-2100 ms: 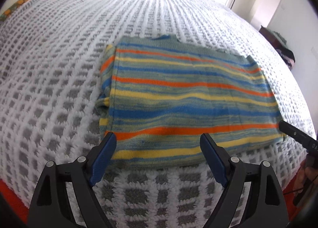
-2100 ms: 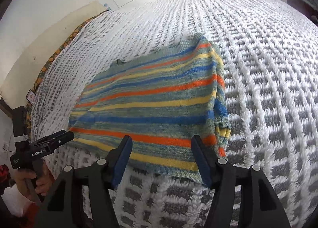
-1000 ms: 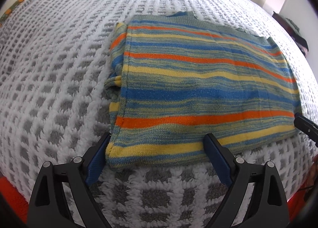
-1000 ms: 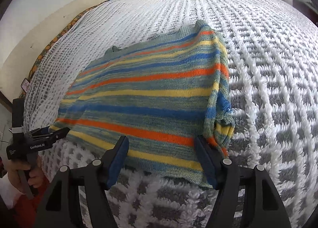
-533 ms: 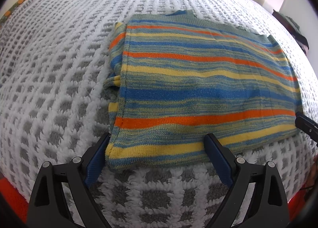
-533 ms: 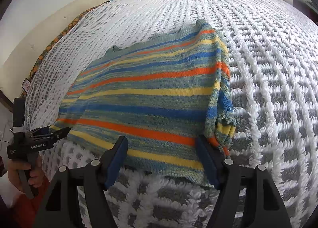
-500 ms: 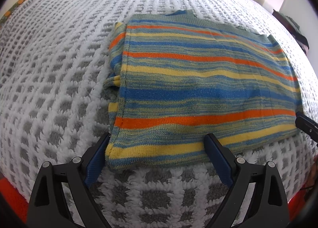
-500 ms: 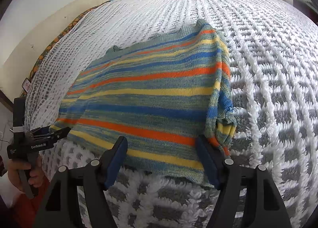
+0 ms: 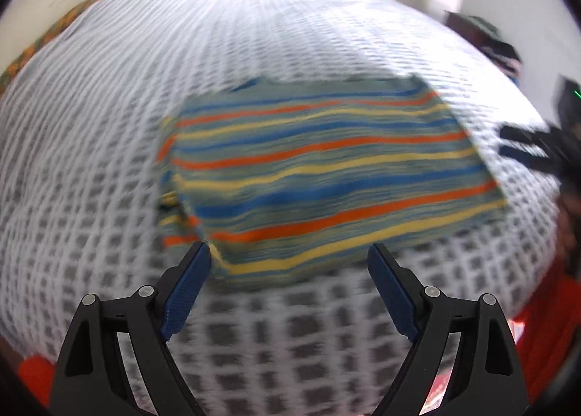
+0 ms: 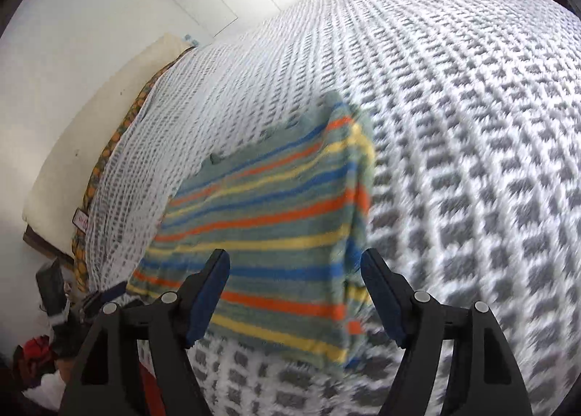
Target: Fold small clothes
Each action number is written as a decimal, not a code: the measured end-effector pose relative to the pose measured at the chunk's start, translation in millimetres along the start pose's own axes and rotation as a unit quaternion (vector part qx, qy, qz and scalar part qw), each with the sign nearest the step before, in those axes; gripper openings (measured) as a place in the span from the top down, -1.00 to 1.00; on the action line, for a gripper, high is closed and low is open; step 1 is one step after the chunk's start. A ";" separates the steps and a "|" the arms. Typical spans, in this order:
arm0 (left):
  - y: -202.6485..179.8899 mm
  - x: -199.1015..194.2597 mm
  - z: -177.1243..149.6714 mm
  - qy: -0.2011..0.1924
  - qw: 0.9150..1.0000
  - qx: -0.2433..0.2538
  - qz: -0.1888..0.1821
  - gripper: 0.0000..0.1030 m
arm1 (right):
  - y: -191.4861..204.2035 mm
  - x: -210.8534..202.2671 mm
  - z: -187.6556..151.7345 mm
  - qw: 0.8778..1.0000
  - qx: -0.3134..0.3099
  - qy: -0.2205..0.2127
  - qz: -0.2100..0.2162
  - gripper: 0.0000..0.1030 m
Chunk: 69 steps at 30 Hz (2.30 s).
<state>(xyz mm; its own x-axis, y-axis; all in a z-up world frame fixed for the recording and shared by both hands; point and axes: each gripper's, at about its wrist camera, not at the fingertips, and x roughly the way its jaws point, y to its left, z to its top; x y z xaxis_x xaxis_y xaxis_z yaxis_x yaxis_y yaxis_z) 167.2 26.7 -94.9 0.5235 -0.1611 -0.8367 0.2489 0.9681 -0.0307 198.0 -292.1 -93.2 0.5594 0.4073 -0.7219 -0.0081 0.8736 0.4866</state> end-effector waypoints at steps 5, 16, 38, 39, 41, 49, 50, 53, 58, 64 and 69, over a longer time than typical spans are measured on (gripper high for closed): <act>-94.8 13.2 18.3 -0.006 0.988 0.140 -0.067 -0.73 | -39.0 32.2 66.2 0.996 0.047 0.049 0.055 -0.45; -247.4 82.3 22.5 0.021 0.942 0.330 -0.049 -0.55 | -46.3 127.4 110.7 0.980 0.058 0.167 0.091 -0.45; -29.2 -28.7 57.6 -0.053 0.985 -0.050 -0.156 0.89 | 117.0 120.7 151.4 0.971 -0.102 0.173 0.130 0.77; -6.0 -33.4 52.4 -0.054 0.984 -0.079 -0.151 0.89 | 138.5 127.7 150.7 0.968 -0.111 0.177 0.137 0.77; 28.6 -34.5 43.8 -0.058 0.982 -0.119 -0.132 0.89 | 179.3 146.9 145.5 0.962 -0.128 0.190 0.148 0.77; 130.2 14.1 -23.8 0.021 0.963 -0.264 -0.048 0.66 | 285.5 269.2 91.2 0.948 -0.135 0.253 0.140 0.16; 138.9 14.8 -35.0 0.032 0.959 -0.279 -0.043 0.65 | 287.4 271.3 85.9 0.949 -0.131 0.251 0.136 0.12; 150.0 3.2 -50.8 0.024 0.954 -0.298 -0.037 0.25 | 279.8 247.2 84.7 0.954 -0.122 0.224 0.157 0.09; 148.1 -26.2 -36.7 -0.034 0.960 -0.277 -0.030 0.14 | 255.3 177.5 78.2 0.959 -0.169 0.183 0.137 0.09; 102.4 12.3 0.6 -0.004 0.984 -0.164 -0.063 0.16 | 230.1 166.6 1.4 0.942 -0.204 0.218 0.151 0.14; 111.9 34.5 0.4 0.053 0.984 -0.164 -0.049 0.34 | 174.9 192.2 -40.0 0.951 -0.163 0.252 0.074 0.69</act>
<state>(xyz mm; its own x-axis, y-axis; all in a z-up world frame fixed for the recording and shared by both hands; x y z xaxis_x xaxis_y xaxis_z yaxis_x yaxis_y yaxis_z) 213.5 129.4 -126.9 0.4173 -0.2519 -0.8732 0.0084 0.9618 -0.2735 271.0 -50.3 -166.5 0.0647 0.5365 -0.8414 -0.3585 0.7994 0.4821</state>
